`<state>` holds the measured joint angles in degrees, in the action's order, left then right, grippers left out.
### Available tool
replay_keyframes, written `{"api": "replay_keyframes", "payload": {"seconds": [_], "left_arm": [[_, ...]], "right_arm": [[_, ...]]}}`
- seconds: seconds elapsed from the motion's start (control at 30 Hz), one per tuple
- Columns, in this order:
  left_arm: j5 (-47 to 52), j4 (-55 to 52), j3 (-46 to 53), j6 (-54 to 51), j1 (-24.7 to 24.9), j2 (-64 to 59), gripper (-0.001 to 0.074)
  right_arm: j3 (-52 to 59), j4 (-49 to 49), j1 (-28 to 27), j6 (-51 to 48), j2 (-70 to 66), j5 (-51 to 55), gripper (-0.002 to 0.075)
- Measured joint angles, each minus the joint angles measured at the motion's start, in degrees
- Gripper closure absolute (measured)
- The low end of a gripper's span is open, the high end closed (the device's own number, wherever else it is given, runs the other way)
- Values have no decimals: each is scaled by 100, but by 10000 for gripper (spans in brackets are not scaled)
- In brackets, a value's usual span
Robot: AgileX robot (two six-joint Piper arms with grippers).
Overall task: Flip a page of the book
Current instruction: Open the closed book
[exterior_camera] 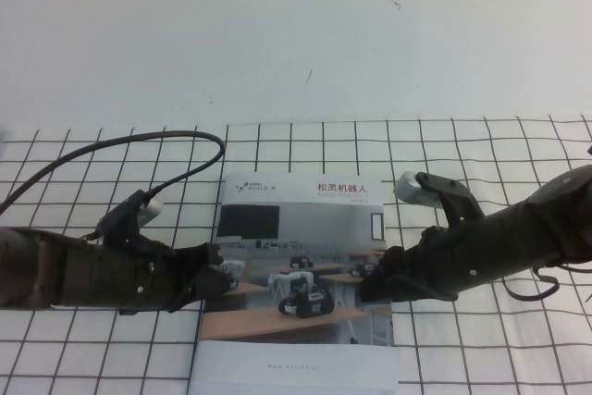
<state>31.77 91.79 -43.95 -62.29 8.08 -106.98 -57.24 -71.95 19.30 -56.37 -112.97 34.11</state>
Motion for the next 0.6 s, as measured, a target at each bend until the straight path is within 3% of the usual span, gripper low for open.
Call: {"api": "replay_keyframes", "payload": {"seconds": [0.2,0.6], "left_arm": [[-11,0,0,0,0,0,738],[-11,0,0,-9,0,0,738]], "right_arm": [[0,-736,-46,-700,-9,197,295],[0,-916,-34,-910,442,806,295]]}}
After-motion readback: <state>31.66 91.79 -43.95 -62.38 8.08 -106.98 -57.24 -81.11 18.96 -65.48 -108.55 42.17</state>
